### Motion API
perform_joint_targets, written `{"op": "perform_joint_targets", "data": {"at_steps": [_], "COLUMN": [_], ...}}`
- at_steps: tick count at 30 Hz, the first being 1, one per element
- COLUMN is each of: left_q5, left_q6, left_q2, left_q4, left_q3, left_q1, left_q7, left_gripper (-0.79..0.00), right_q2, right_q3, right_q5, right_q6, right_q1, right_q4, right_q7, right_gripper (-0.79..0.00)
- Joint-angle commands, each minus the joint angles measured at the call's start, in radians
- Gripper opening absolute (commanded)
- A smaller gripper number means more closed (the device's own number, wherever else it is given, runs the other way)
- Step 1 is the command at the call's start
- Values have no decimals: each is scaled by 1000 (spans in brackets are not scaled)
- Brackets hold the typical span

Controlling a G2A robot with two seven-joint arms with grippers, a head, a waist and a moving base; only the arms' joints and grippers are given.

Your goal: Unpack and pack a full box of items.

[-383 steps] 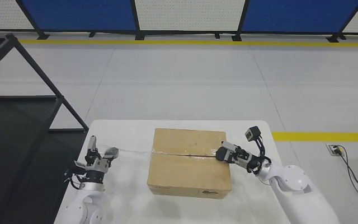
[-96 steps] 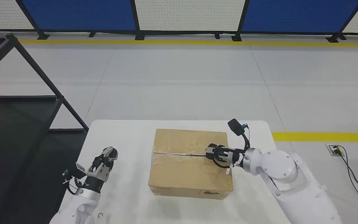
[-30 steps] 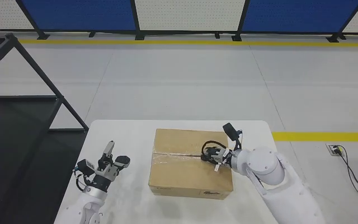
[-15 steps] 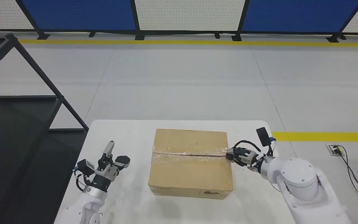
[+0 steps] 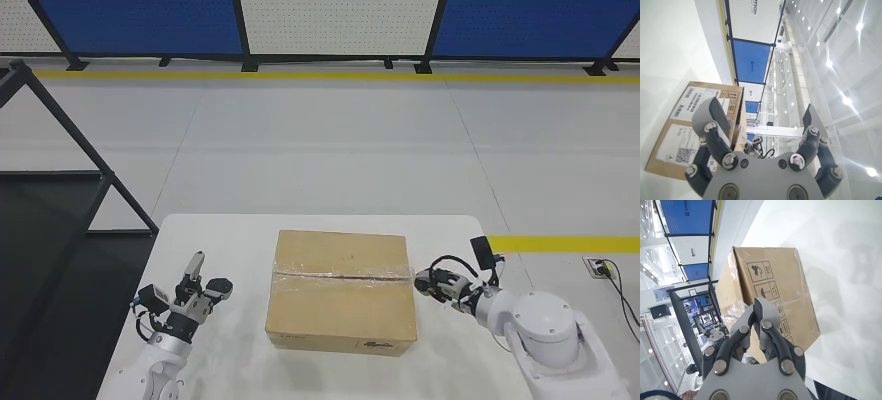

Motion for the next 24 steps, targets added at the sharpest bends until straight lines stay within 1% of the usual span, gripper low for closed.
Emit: {"op": "perform_joint_targets", "data": {"at_steps": [1, 5, 6, 7, 8, 9, 15, 16, 17, 20, 23, 24], "left_q5": [0, 0, 0, 0, 0, 0, 0, 0, 0, 0, 0, 0], "left_q6": [0, 0, 0, 0, 0, 0, 0, 0, 0, 0, 0, 0], "left_q2": [0, 0, 0, 0, 0, 0, 0, 0, 0, 0, 0, 0], "left_q4": [0, 0, 0, 0, 0, 0, 0, 0, 0, 0, 0, 0], "left_q3": [0, 0, 0, 0, 0, 0, 0, 0, 0, 0, 0, 0], "left_q1": [0, 0, 0, 0, 0, 0, 0, 0, 0, 0, 0, 0], "left_q7": [0, 0, 0, 0, 0, 0, 0, 0, 0, 0, 0, 0], "left_gripper": [0, 0, 0, 0, 0, 0, 0, 0, 0, 0, -1, 0], "right_q2": [1, 3, 4, 5, 6, 6, 10, 10, 10, 10, 10, 10], "right_q3": [2, 29, 43, 57, 74, 94, 185, 185, 183, 185, 185, 185], "right_q5": [1, 15, 20, 27, 35, 48, 97, 97, 99, 97, 96, 96], "right_q6": [3, -2, -14, -35, -58, -81, -232, -232, -226, -234, -232, -232], "right_q1": [4, -7, -15, -28, -43, -61, -160, -160, -158, -161, -160, -160], "right_q4": [9, 7, -1, -10, -23, -34, -88, -88, -88, -89, -88, -88], "right_q7": [-10, -53, -68, -80, -97, -118, -185, -185, -185, -186, -185, -185], "right_gripper": [-785, -785, -767, -563, -292, 0, 0, 0, -325, -184, -69, -50]}}
